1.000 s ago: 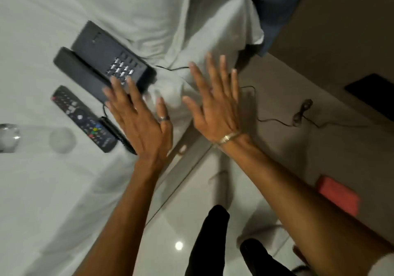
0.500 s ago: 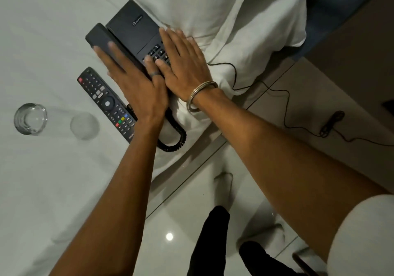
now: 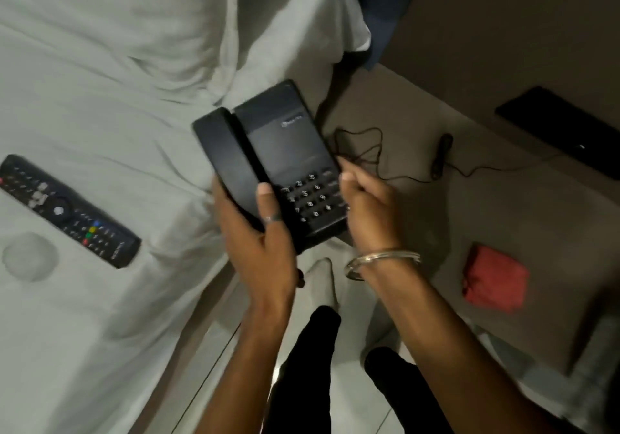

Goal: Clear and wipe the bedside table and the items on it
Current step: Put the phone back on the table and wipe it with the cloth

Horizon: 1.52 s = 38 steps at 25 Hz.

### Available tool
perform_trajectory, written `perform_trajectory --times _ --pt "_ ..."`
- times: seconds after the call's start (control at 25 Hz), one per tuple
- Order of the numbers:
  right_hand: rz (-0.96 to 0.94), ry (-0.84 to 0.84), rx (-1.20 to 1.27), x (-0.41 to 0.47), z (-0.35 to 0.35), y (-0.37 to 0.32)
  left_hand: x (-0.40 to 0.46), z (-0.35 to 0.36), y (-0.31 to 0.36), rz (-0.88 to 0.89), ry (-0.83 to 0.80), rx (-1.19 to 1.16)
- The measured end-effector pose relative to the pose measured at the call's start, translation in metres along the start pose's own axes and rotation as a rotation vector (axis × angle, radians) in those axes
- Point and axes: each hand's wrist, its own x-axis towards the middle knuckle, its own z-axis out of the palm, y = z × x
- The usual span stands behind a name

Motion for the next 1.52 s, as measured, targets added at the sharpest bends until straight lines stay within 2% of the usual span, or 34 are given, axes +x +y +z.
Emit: perform_trajectory --times 0.16,0.28,0.4,0.48,0.64,0.84,0.92,1.0,1.12,1.28,1.4,1.52 --pt "0.151 0.254 0.072 0.031 -0.055 0.052 -0.001 0.063 -0.029 0.050 -0.360 0.073" --pt "0.253 0.327 0.163 0.081 -0.066 0.077 0.036 0.116 -0.055 0.134 -0.619 0.148" --pt "0.298 0.383 0.154 0.128 -0.067 0.087 0.070 0.169 -0.073 0.171 -0.786 0.242" --pt "0.287 0.431 0.140 0.154 -0.069 0.084 0.086 0.198 -0.082 0.149 -0.827 0.287" --pt "0.253 0.400 0.068 0.190 -0.069 0.080 0.114 0.230 -0.092 0.258 -0.796 0.327" --pt "0.232 0.395 -0.003 0.207 -0.073 0.072 0.126 0.245 -0.088 0.316 -0.833 0.356" --pt "0.141 0.417 -0.113 0.195 -0.071 0.070 0.129 0.242 -0.092 0.423 -0.816 0.468" --pt "-0.018 0.462 -0.244 0.163 -0.072 0.077 0.114 0.228 -0.104 0.495 -0.720 0.631" --pt "-0.185 0.590 -0.618 0.103 -0.088 0.122 0.070 0.198 -0.130 0.578 -0.606 0.790" --pt "-0.064 0.635 -1.069 0.054 -0.165 0.221 0.033 0.184 -0.164 0.581 -0.546 0.914" --pt "0.065 0.622 -1.183 0.043 -0.216 0.274 0.031 0.194 -0.183 0.624 -0.418 0.958" --pt "0.141 0.615 -1.204 0.051 -0.221 0.284 0.037 0.197 -0.193 0.676 -0.375 0.940"
